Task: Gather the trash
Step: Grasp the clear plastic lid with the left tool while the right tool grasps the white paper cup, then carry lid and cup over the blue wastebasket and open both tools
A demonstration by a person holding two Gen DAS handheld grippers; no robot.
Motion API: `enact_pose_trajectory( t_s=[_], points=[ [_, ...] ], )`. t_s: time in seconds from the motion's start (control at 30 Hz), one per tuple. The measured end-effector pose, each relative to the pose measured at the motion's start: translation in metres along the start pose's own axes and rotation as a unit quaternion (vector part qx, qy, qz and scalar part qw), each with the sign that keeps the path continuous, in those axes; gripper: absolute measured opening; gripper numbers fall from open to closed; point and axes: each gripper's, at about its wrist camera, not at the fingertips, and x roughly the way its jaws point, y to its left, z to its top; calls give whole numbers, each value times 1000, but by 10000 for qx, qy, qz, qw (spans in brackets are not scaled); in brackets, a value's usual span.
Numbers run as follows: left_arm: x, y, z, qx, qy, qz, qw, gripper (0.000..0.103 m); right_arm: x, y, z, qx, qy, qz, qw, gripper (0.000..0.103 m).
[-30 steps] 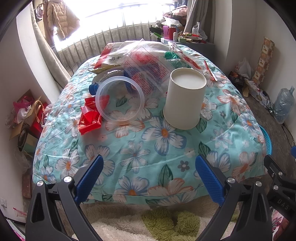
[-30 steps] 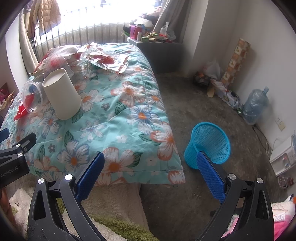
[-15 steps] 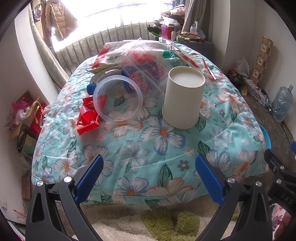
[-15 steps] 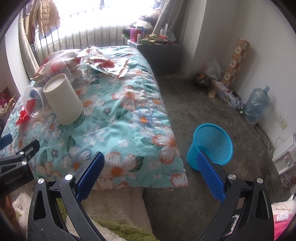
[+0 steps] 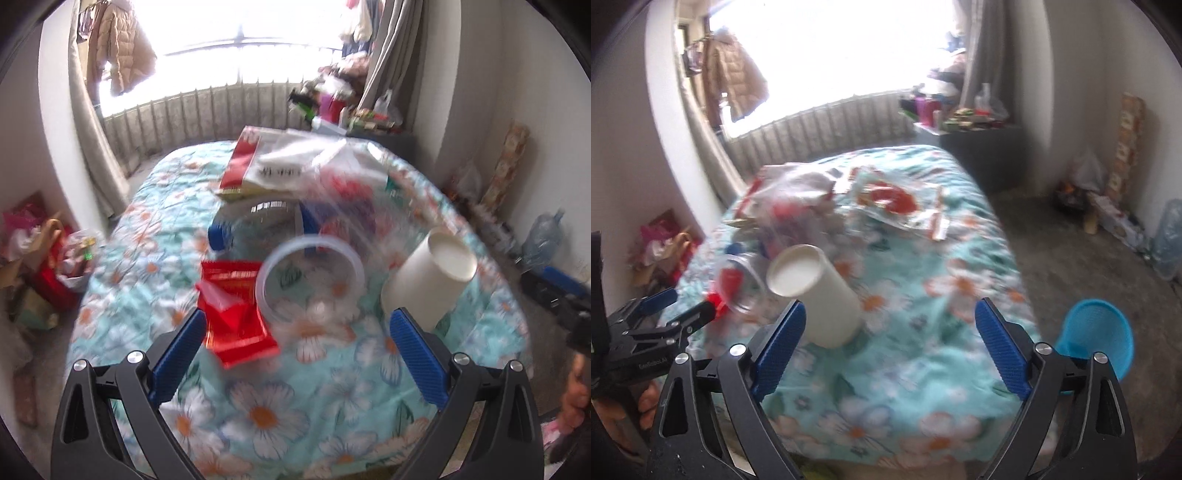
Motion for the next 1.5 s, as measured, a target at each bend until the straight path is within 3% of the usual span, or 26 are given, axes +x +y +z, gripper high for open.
enact_pose_trajectory(
  t_s=[0.07, 0.17, 0.3, 0.37, 0.43, 0.47, 0.53, 0.6, 0.7, 0.93, 1.03, 1.1, 1.17, 1.23, 1.37, 1.5],
  points=[
    [1, 21, 5, -359, -218, -459, 9981, 97, 11, 13, 4, -172, -25, 271, 9995, 84],
    [8, 34, 11, -637, -220, -552, 9962, 97, 26, 31, 8, -438, 4, 649, 9969, 80],
    [17, 33, 19, -217, -387, -551, 9975, 95, 40, 45, 11, -640, 88, 973, 9932, 74],
    [22, 25, 21, 190, -409, -399, 9982, 83, 48, 48, 12, -652, 198, 1046, 9922, 64],
    [30, 17, 21, 470, -300, -297, 9980, 64, 55, 47, 14, -633, 314, 1081, 9916, 55],
    [32, 16, 20, 532, -255, -250, 9979, 58, 56, 46, 15, -606, 324, 1087, 9917, 55],
    [40, 12, 20, 690, -104, -185, 9974, 33, 52, 43, 15, -561, 286, 1143, 9914, 55],
    [43, 11, 21, 742, -20, -160, 9971, 18, 44, 38, 15, -554, 183, 1159, 9915, 55],
    [37, 10, 23, 781, 4, -205, 9967, 4, 35, 28, 13, -510, 133, 1215, 9912, 54],
    [-4, 5, 35, 745, 81, -575, 9955, 4, 2, -19, 9, 56, 48, 1691, 9856, 54],
    [-16, -7, 47, 596, 171, -1083, 9922, 4, -21, -56, 16, 516, -275, 1652, 9845, 54],
    [-18, -25, 58, 583, 225, -1552, 9859, 4, -38, -85, 22, 852, -596, 1427, 9843, 54],
    [-12, -55, 73, 707, 286, -1999, 9768, 4, -59, -125, 28, 1265, -1012, 847, 9832, 54],
    [1, -96, 90, 917, 396, -2538, 9621, 4, -75, -162, 28, 1749, -1246, 132, 9766, 54],
    [51, -207, 117, 1310, 1012, -3378, 9266, 4, -97, -243, 8, 2940, -1437, -1011, 9395, 54],
    [125, -337, 113, 1907, 1932, -3387, 9009, 4, -87, -299, -22, 3606, -1273, -1647, 9092, 54]
  ],
)
